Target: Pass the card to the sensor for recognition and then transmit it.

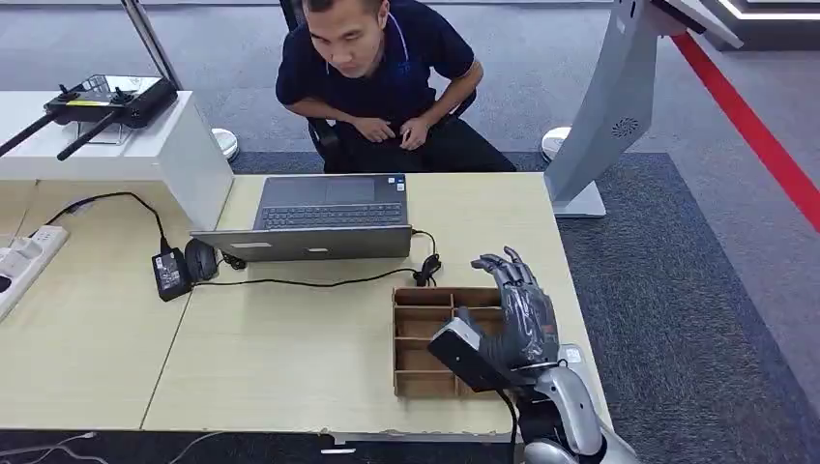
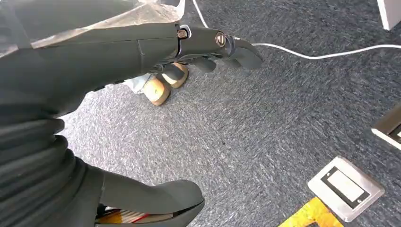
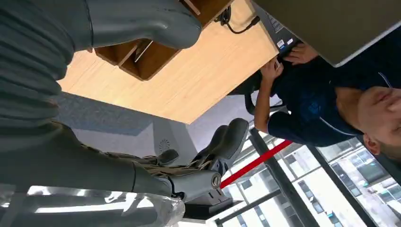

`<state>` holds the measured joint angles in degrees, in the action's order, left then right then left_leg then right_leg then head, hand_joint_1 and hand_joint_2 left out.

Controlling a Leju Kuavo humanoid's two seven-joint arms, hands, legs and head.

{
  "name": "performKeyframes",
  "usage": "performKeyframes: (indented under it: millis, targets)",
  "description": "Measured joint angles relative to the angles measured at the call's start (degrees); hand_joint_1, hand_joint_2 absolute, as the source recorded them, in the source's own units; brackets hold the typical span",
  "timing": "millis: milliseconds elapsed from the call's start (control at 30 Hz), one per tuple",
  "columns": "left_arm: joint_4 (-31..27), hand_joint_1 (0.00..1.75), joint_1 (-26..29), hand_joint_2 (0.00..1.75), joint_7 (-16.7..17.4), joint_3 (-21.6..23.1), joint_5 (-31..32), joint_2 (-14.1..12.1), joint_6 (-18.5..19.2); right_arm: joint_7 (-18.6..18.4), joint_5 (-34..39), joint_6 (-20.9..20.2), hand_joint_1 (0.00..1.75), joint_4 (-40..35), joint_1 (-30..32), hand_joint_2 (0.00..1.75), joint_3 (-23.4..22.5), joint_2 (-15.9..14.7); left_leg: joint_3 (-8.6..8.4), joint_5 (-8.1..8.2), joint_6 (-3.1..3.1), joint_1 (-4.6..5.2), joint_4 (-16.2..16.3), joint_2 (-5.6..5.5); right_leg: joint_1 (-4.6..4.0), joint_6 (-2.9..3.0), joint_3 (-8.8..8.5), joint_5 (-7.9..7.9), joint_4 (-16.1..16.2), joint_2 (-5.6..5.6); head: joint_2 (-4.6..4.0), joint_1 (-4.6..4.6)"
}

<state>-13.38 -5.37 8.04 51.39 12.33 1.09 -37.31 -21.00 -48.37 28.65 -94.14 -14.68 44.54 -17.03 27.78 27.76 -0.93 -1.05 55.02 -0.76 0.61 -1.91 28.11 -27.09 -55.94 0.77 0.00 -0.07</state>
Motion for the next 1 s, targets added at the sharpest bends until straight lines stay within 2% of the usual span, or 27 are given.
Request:
performKeyframes:
  millis: [600, 733, 1000]
  targets:
    - [0.0, 0.00, 0.0, 1.75, 0.0, 0.0, -0.6, 0.0, 0.7, 0.0, 0.1, 0.0, 0.45, 0.0, 0.0, 1.75, 0.1, 0.0, 0.01, 0.00, 0.00, 0.00, 0.0, 0.00, 0.00, 0.00, 0.01, 0.00, 0.0, 0.00, 0.00, 0.00]
    - [0.0, 0.00, 0.0, 1.75, -1.7, -0.2, -5.4, -0.2, 5.9, -0.2, 0.6, 0.0, 0.47, 0.1, 0.2, 1.75, 0.1, -0.2, 0.02, 0.00, 0.00, 0.00, 0.0, 0.00, 0.00, 0.00, 0.03, 0.00, 0.0, 0.00, 0.00, 0.00]
    - [0.0, 0.00, -0.1, 1.75, -4.3, -4.0, -17.7, -2.6, 21.2, -0.1, 1.1, 0.4, 0.47, 0.8, 1.8, 1.75, -0.2, -1.1, 0.02, 0.00, 0.00, -0.01, 0.0, 0.00, -0.01, 0.00, 0.03, 0.00, 0.0, 0.00, 0.00, 0.00]
